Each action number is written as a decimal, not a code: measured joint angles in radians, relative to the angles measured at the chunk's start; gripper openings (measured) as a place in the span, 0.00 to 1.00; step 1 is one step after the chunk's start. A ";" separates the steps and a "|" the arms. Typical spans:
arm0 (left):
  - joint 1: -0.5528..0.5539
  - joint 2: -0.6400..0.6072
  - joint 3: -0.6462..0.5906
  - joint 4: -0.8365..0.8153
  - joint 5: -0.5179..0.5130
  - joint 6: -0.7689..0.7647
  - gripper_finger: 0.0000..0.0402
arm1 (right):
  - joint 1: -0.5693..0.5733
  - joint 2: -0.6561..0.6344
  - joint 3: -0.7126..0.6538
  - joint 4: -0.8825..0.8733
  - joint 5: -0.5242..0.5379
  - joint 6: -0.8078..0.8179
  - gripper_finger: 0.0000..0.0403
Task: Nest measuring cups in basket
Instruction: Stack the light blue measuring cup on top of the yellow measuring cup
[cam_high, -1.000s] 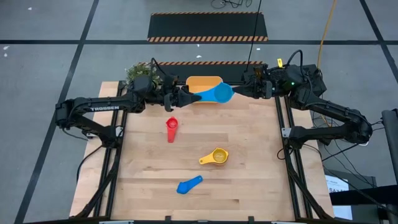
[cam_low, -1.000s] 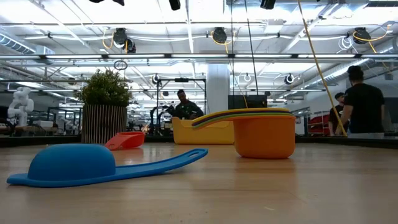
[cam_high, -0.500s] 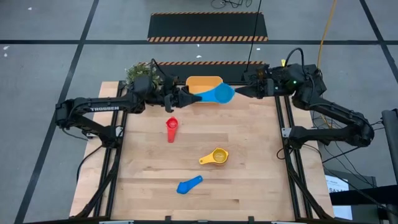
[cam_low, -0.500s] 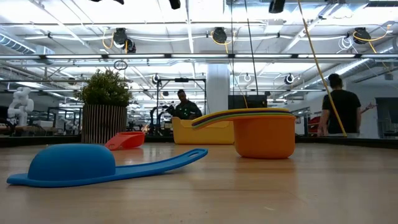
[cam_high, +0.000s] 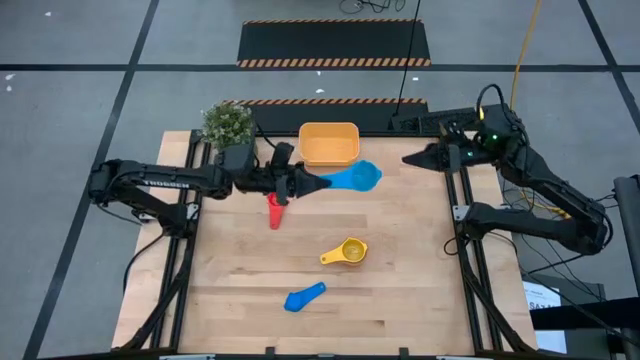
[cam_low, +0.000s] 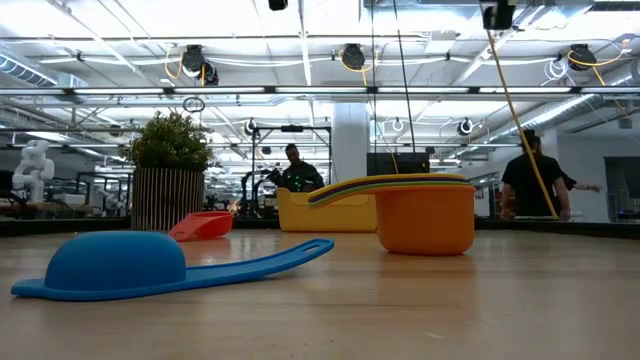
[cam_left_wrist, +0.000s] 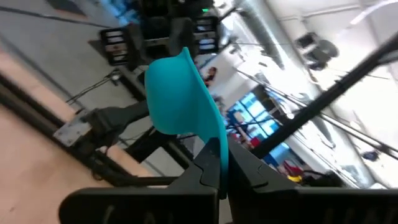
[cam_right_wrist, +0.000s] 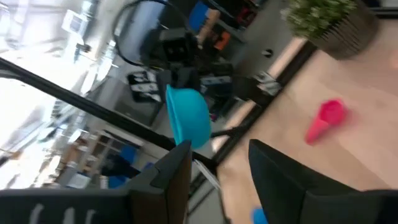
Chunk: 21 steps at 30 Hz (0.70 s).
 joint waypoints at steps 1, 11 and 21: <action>-0.011 0.000 0.000 -0.014 -0.024 -0.010 0.02 | -0.005 -0.012 0.000 -0.039 0.000 -0.020 0.39; -0.126 0.000 0.000 -0.114 -0.229 -0.125 0.03 | -0.024 -0.092 0.000 -0.317 0.002 -0.188 0.40; -0.277 0.013 0.000 -0.111 -0.495 -0.168 0.03 | -0.024 -0.151 0.000 -0.353 -0.034 -0.372 0.40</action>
